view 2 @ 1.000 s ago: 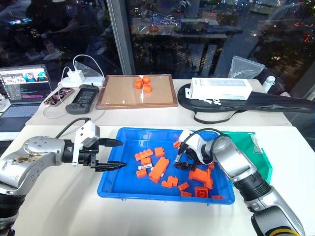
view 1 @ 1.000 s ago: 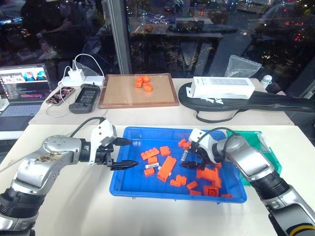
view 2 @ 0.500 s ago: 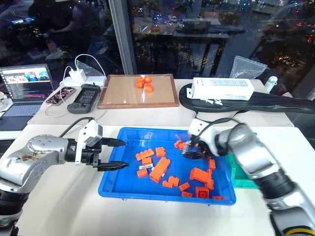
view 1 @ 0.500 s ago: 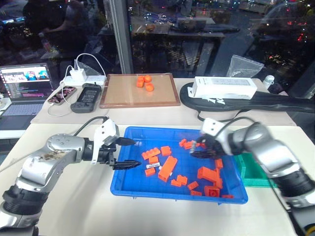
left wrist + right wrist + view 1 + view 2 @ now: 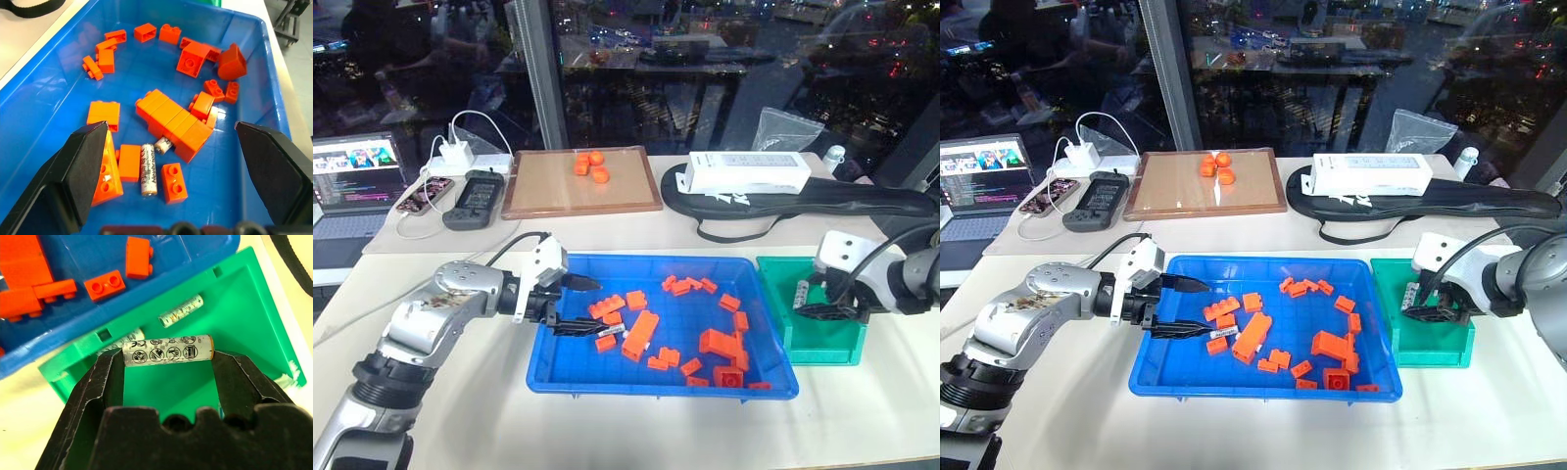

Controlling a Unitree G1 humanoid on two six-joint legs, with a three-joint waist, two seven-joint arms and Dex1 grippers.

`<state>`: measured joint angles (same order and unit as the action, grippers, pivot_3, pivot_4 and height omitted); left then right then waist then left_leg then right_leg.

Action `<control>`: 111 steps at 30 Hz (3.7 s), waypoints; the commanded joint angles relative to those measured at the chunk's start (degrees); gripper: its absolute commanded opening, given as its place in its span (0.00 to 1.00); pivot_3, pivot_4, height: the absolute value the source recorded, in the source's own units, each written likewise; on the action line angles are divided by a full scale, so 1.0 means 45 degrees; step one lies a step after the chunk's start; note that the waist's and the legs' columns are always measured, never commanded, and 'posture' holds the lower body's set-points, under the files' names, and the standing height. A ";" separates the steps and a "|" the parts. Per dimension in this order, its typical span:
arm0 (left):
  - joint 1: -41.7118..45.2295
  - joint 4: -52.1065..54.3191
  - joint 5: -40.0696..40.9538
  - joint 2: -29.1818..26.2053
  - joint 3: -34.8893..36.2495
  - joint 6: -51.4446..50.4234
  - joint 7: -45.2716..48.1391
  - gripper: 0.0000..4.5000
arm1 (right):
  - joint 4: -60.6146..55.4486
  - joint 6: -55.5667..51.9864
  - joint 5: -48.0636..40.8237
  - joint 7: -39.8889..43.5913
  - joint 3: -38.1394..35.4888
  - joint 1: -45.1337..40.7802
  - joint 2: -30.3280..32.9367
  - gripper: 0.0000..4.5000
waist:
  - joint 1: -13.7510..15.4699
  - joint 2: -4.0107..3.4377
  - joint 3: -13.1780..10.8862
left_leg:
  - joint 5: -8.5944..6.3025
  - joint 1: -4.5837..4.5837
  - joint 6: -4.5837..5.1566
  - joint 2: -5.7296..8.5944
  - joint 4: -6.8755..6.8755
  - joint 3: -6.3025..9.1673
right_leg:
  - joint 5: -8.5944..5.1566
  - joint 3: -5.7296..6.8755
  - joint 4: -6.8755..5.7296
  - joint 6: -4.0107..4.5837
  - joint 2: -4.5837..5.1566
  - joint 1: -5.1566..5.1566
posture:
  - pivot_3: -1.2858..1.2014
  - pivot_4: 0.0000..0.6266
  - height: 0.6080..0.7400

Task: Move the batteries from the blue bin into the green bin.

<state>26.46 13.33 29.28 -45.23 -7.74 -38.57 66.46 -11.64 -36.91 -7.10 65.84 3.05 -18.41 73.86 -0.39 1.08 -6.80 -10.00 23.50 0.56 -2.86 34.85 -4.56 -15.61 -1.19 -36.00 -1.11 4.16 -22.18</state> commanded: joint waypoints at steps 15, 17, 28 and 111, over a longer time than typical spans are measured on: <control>-0.0507 0.1025 0.0294 -0.0417 0.0863 -0.0348 -0.0239 1.00 | -0.2083 0.1342 -0.0393 0.1231 0.3639 -0.3974 -0.4430 0.99 | 0.0046 -0.0021 -0.0016 | 0.0000 -0.0006 0.0000 -0.0018 -0.0004 -0.0008 | 0.0000 -0.0039 -0.0014 0.0002 -0.0039 -0.0003 | 0.52 0.24 1.00; -0.0446 0.0966 0.0259 -0.0406 0.0838 -0.0330 -0.0231 1.00 | -0.1319 0.2546 0.0274 0.1622 0.4560 -0.4280 -0.4855 0.99 | 0.0099 -0.0020 -0.0016 | 0.0000 -0.0003 0.0000 -0.0011 0.0014 -0.0020 | 0.0000 -0.0037 -0.0013 -0.0002 -0.0029 -0.0002 | 0.52 0.24 1.00; -0.1167 0.1736 0.0450 -0.0436 0.1365 -0.0572 -0.0969 1.00 | 0.4259 0.8927 0.2849 0.3671 0.7120 -0.7473 -0.7663 0.99 | 0.0000 -0.0021 -0.0019 | 0.0001 -0.0021 0.0001 -0.0028 0.0010 -0.0029 | 0.0012 -0.0045 -0.0032 0.0003 -0.0063 -0.0003 | 0.52 0.24 1.00; -0.1104 0.1735 0.0406 -0.0656 0.1079 -0.0407 -0.1011 1.00 | -0.0839 -0.7004 0.1206 -0.4723 0.4965 -0.3698 -1.0540 0.15 | -0.0048 -0.0003 -0.0011 | 0.0008 -0.0038 -0.0015 -0.0027 -0.0011 -0.0051 | 0.0015 -0.0073 -0.0034 0.0019 -0.0055 -0.0012 | 0.52 0.24 1.00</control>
<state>20.20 20.48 31.10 -47.73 -3.40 -41.42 61.51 -14.48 -69.03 -0.80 44.76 24.64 -35.02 25.55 -0.61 1.06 -6.85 -9.97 23.33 0.50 -2.98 34.80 -4.79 -15.54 -1.52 -36.14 -1.03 3.91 -22.23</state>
